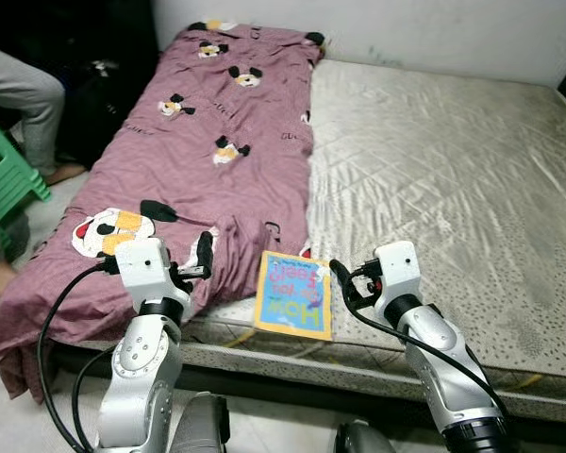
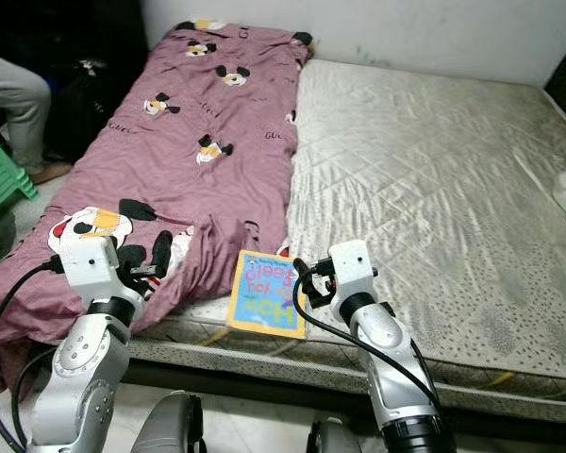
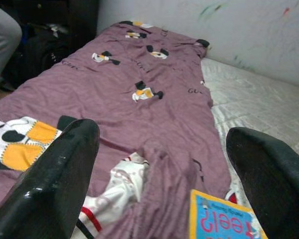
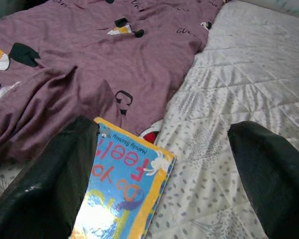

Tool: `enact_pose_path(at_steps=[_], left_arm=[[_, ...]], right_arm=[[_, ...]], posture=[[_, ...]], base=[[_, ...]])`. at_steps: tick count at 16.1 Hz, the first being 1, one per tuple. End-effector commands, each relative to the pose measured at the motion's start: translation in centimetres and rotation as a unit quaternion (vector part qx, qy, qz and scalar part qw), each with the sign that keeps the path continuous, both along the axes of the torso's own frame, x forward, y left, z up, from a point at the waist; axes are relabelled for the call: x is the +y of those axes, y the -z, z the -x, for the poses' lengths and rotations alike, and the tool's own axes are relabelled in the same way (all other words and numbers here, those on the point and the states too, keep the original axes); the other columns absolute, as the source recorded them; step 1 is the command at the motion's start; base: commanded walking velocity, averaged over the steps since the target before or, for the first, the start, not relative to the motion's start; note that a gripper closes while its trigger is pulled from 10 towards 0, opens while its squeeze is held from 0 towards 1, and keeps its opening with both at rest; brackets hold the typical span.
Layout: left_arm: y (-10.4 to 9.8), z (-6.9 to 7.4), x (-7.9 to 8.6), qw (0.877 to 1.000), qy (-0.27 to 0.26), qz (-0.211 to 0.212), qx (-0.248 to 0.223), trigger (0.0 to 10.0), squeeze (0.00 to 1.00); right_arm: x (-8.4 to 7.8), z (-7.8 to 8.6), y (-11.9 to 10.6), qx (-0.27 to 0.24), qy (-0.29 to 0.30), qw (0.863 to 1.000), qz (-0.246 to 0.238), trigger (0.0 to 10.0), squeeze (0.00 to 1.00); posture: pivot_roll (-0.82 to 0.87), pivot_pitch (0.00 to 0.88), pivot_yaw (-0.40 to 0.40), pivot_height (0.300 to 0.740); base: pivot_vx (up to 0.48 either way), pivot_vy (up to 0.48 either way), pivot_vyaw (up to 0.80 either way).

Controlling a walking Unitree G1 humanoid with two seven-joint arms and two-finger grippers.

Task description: Clean up the room

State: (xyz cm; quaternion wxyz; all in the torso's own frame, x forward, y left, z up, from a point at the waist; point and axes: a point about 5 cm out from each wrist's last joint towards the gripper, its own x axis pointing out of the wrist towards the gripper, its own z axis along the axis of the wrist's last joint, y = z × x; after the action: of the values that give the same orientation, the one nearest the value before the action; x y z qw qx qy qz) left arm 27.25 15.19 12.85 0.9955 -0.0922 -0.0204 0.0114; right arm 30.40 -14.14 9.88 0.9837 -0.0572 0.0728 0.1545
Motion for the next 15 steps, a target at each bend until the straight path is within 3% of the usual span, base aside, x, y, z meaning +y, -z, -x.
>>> enact_pose_path(at_steps=[1,9,15], left_arm=[[-0.01,0.07,-0.36,1.000,0.004,0.004,-0.002,10.0,0.00],[0.37,0.06,-0.37,1.000,-0.007,0.002,0.012,10.0,0.00],[0.51,0.34,-0.28,1.000,-0.010,0.001,0.017,10.0,0.00]], right_arm=[[-0.54,0.00,0.38,0.007,0.008,1.000,0.005,10.0,0.00],[-0.75,-0.01,0.56,0.012,0.014,1.000,0.008,10.0,0.00],[-0.78,0.33,0.81,0.018,0.015,1.000,0.004,10.0,0.00]], posture=[[0.01,0.092,-0.052,0.651],[0.00,0.105,-0.052,0.651],[0.01,0.131,-0.047,0.596]], base=[[0.266,0.000,0.00],[0.000,0.000,0.00],[0.000,0.000,0.00]])
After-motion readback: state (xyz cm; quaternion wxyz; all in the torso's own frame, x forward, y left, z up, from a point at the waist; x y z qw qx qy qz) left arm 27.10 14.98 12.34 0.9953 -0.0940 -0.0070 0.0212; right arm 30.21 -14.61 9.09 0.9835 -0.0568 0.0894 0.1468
